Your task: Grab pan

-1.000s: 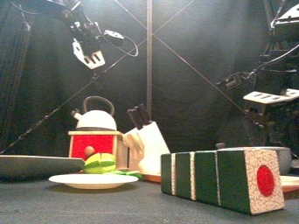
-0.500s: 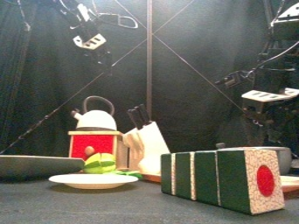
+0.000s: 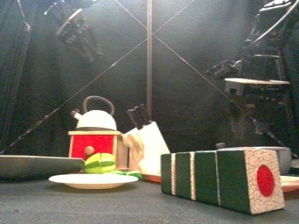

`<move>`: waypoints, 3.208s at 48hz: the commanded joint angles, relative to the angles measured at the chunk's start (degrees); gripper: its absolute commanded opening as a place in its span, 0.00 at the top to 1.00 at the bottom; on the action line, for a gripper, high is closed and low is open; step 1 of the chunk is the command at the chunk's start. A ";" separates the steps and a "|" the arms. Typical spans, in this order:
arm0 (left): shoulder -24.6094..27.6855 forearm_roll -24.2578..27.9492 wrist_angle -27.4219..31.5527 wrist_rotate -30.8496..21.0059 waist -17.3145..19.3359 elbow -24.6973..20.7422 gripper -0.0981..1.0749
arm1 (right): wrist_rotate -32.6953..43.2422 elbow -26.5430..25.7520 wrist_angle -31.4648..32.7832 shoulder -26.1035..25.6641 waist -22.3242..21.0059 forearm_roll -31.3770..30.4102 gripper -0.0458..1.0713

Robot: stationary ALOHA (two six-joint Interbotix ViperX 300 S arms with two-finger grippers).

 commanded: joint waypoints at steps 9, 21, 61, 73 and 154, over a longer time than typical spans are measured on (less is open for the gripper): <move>-4.57 -3.08 -6.42 0.00 0.53 7.03 0.07 | -11.51 -6.77 -3.96 -2.90 -0.44 7.56 0.03; -8.00 -2.99 -12.13 0.00 1.58 12.39 0.07 | -16.00 -8.88 -13.01 -1.76 -2.20 13.18 0.03; -11.95 -13.97 -35.68 2.29 2.81 23.73 0.07 | -17.31 -0.70 -57.13 -9.14 -15.12 9.58 0.03; -11.95 -14.59 -36.04 2.29 2.64 24.17 0.07 | -15.56 6.59 -66.09 -11.69 -22.32 15.21 0.03; -11.43 -14.68 -36.12 2.29 3.08 24.96 0.07 | -15.73 5.10 -33.57 8.17 -35.07 18.46 0.04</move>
